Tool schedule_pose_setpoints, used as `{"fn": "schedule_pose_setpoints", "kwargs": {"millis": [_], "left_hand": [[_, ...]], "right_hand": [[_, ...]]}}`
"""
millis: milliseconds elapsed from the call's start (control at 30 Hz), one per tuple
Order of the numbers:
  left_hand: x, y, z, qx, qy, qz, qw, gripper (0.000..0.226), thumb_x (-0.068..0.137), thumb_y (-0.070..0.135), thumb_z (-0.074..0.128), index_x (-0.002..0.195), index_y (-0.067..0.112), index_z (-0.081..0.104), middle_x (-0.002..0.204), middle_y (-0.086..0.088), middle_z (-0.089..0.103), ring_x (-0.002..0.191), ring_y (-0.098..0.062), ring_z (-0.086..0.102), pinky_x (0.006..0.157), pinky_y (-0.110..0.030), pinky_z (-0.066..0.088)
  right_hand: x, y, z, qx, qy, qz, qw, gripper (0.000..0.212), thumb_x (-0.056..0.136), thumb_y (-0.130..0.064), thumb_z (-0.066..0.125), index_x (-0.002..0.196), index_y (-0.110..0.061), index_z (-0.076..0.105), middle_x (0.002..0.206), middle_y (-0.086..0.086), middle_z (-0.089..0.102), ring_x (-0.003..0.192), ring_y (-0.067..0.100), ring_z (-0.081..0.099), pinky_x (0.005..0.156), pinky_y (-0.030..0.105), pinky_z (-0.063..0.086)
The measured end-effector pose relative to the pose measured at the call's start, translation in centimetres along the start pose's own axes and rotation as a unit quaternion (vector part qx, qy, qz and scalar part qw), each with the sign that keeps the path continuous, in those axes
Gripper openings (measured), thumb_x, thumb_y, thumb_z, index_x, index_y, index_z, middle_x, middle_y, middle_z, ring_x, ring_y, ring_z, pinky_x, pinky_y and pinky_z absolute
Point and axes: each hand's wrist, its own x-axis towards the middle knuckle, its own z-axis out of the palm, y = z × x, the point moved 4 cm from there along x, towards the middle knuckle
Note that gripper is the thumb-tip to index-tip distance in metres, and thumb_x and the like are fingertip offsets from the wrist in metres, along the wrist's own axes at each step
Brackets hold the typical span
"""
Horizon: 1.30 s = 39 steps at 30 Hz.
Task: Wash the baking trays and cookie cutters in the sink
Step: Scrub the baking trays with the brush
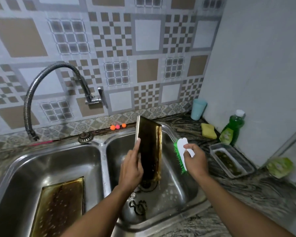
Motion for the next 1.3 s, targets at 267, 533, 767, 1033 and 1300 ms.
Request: {"fn": "schedule_pose_setpoints", "kwargs": {"millis": [267,533,767,1033,1300], "left_hand": [[1.2,3.0,2.9,-0.038,-0.006,-0.035,0.999,0.065,0.104,0.02,0.045,0.155,0.05,0.018,0.123,0.014,0.054,0.109,0.001,0.054,0.096,-0.034,0.052],[2.4,5.2,7.0,-0.055,0.04,-0.082,0.994,0.062,0.104,0.019,0.043,0.154,0.05,0.022,0.146,0.006,0.055,0.127,-0.011,0.055,0.106,-0.038,0.048],[2.4,6.1,9.0,-0.09,0.079,-0.128,0.985,0.053,0.105,0.022,0.044,0.154,0.042,0.031,0.143,0.012,0.053,0.126,-0.005,0.051,0.102,-0.028,0.044],[2.3,6.2,9.8,-0.12,0.082,-0.162,0.976,0.054,0.106,0.025,0.043,0.151,0.05,0.029,0.137,0.016,0.051,0.12,-0.003,0.053,0.099,-0.036,0.05],[2.8,6.4,7.7,-0.144,0.083,-0.141,0.976,0.056,0.106,0.022,0.044,0.151,0.051,0.03,0.139,0.021,0.049,0.114,0.018,0.048,0.102,-0.029,0.047]], "right_hand": [[5.8,3.8,-6.9,-0.081,0.066,-0.005,0.995,0.024,0.092,-0.02,0.061,0.114,-0.028,0.067,0.122,0.013,0.068,0.108,0.036,0.061,0.087,0.039,0.051],[11.3,10.2,-13.3,-0.138,0.055,0.02,0.989,0.023,0.092,-0.021,0.061,0.113,-0.023,0.069,0.121,0.017,0.068,0.103,0.04,0.063,0.085,0.043,0.054],[12.9,14.8,-13.0,-0.187,-0.018,0.042,0.981,0.027,0.094,-0.021,0.061,0.12,-0.025,0.067,0.126,0.013,0.065,0.11,0.038,0.061,0.089,0.044,0.052],[12.7,14.5,-11.8,-0.183,-0.038,-0.023,0.982,0.022,0.093,-0.015,0.062,0.113,-0.018,0.069,0.124,0.015,0.067,0.11,0.039,0.062,0.089,0.045,0.052],[11.9,11.8,-12.3,-0.128,0.003,0.038,0.991,0.024,0.096,-0.019,0.058,0.118,-0.019,0.069,0.128,0.019,0.063,0.113,0.042,0.058,0.092,0.045,0.049]]}}
